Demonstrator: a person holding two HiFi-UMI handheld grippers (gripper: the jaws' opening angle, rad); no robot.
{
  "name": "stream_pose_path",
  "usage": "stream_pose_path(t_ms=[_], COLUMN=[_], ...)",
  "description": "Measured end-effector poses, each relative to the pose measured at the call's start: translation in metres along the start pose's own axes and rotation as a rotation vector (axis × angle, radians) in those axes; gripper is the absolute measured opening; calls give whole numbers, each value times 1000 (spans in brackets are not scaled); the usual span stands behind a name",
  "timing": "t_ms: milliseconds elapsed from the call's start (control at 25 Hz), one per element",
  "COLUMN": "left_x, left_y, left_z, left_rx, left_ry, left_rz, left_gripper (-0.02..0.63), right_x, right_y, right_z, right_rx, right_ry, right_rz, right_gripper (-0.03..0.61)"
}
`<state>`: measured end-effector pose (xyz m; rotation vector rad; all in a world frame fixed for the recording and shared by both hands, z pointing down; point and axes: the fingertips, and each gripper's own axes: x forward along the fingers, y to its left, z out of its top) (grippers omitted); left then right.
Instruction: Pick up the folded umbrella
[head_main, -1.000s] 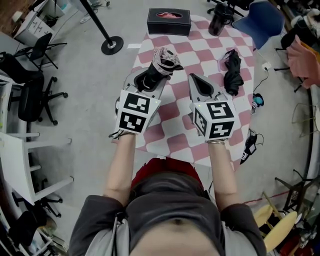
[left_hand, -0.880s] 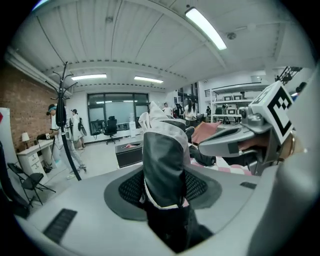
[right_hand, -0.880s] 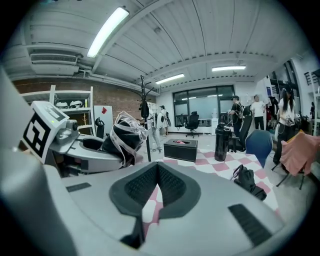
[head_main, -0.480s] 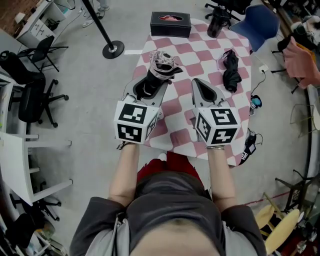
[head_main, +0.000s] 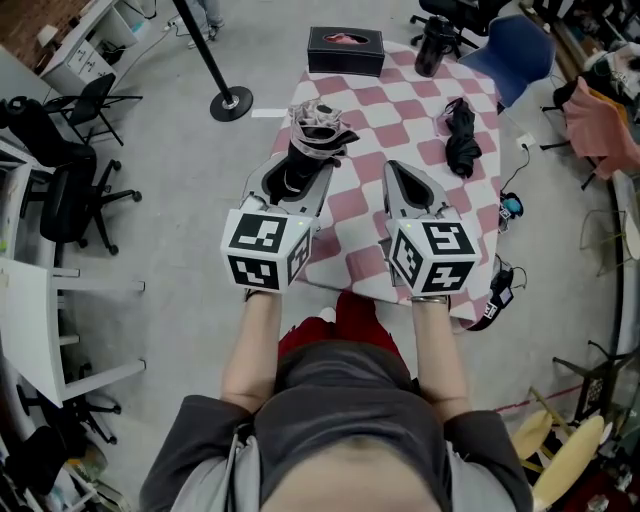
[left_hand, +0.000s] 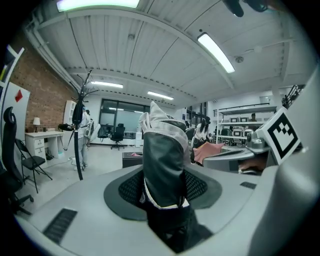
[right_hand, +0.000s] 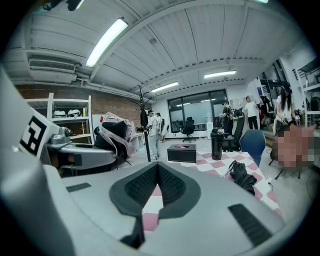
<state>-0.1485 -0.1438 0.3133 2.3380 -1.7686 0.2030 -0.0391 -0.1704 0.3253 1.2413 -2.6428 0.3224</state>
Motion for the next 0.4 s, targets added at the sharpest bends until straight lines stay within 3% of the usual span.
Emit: stream_pose_path(t_ms=[400], left_x=[-40], left_y=[-15], left_z=[4], left_rx=[-30], left_ry=[-55], left_rz=[2], left_gripper=[192], right_x=[-29], right_y=[27], right_z=[-6], right_rx=[7], right_ry=[-10], right_rz=[11], right_gripper=[17])
